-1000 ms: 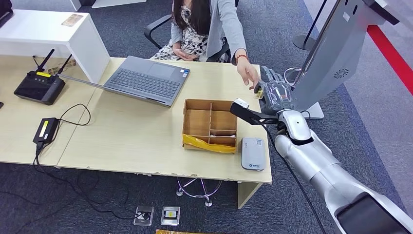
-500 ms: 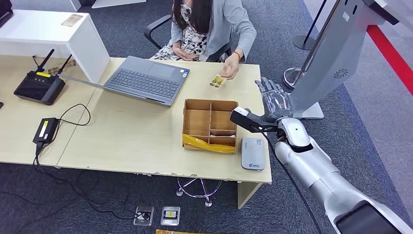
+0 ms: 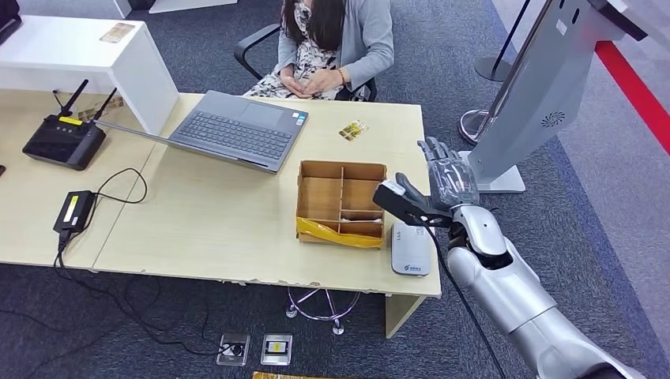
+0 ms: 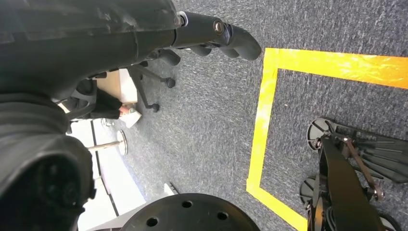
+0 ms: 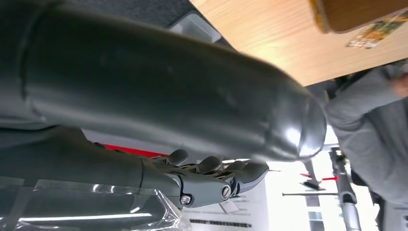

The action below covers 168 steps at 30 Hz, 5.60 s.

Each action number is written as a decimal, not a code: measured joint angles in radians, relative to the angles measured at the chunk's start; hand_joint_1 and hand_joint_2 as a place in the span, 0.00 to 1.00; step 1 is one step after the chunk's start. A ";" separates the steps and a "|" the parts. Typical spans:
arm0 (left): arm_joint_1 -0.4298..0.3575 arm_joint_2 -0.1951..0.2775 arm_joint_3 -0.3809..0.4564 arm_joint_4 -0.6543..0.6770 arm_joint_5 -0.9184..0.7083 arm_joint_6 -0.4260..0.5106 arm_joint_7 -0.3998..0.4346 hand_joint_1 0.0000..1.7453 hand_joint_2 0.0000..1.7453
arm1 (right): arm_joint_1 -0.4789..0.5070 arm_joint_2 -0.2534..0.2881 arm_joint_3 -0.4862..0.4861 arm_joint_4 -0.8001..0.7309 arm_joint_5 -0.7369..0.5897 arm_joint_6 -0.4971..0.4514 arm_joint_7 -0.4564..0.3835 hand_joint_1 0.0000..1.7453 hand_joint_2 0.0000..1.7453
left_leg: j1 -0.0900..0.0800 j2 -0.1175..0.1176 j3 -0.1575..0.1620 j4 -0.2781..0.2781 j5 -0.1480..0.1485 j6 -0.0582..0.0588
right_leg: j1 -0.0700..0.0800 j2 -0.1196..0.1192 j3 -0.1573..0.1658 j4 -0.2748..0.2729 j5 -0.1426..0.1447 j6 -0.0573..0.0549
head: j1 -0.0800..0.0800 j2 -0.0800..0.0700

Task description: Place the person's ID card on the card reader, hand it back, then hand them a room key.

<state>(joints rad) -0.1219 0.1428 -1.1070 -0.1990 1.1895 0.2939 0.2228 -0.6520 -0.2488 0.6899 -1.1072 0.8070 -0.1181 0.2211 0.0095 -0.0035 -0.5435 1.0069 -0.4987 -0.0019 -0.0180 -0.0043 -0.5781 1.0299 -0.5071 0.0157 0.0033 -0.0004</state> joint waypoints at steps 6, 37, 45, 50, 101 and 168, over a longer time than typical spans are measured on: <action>0.001 0.003 0.000 0.001 0.018 0.018 0.001 0.00 0.00 | 0.142 -0.077 -0.059 -0.278 -0.027 0.048 0.116 0.00 0.00 | 0.000 0.001 0.000 0.000 -0.001 0.000 | 0.000 0.001 0.000 0.000 0.000 0.000 | 0.000 0.000; -0.004 -0.079 0.006 0.001 0.060 0.163 0.043 0.00 0.00 | 0.342 -0.053 0.094 -0.582 0.136 -0.017 0.151 0.00 1.00 | 0.000 0.001 -0.001 -0.001 -0.001 -0.001 | 0.000 0.001 0.000 0.000 -0.001 -0.001 | 0.000 0.000; -0.005 -0.090 0.006 0.001 0.052 0.158 0.043 0.00 0.00 | 0.311 -0.006 0.156 -0.513 0.158 0.008 0.153 0.00 1.00 | 0.001 0.001 -0.001 -0.001 -0.001 -0.001 | 0.001 0.001 0.000 0.000 -0.001 -0.001 | 0.000 0.000; -0.005 -0.090 0.006 0.001 0.041 0.137 0.043 0.00 0.00 | 0.301 0.023 0.175 -0.472 0.163 0.023 0.166 0.00 1.00 | 0.001 0.001 -0.001 -0.001 -0.001 -0.001 | 0.000 0.001 0.000 0.000 -0.001 -0.001 | 0.000 0.000; -0.005 -0.063 0.040 0.002 0.096 0.153 -0.039 0.00 0.00 | 0.200 0.164 0.184 -0.136 0.240 0.021 0.194 0.00 1.00 | 0.001 0.001 -0.001 -0.001 -0.001 -0.001 | 0.001 0.001 0.000 0.000 -0.001 -0.001 | 0.000 0.000; -0.005 -0.063 0.061 0.002 0.096 0.165 -0.008 0.00 0.00 | 0.082 0.300 0.110 0.265 0.226 -0.135 0.095 1.00 1.00 | 0.001 0.002 0.000 -0.001 -0.001 -0.001 | 0.001 0.002 0.000 0.000 -0.001 -0.001 | 0.000 0.000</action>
<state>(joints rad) -0.1268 0.0797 -1.0456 -0.1972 1.2853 0.4585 0.2149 -0.5696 0.0514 0.8003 -0.8419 1.0327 -0.2531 0.3162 0.0103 -0.0019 -0.5437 1.0063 -0.5000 -0.0028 -0.0172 -0.0025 -0.5779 1.0303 -0.5078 0.0149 0.0035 -0.0003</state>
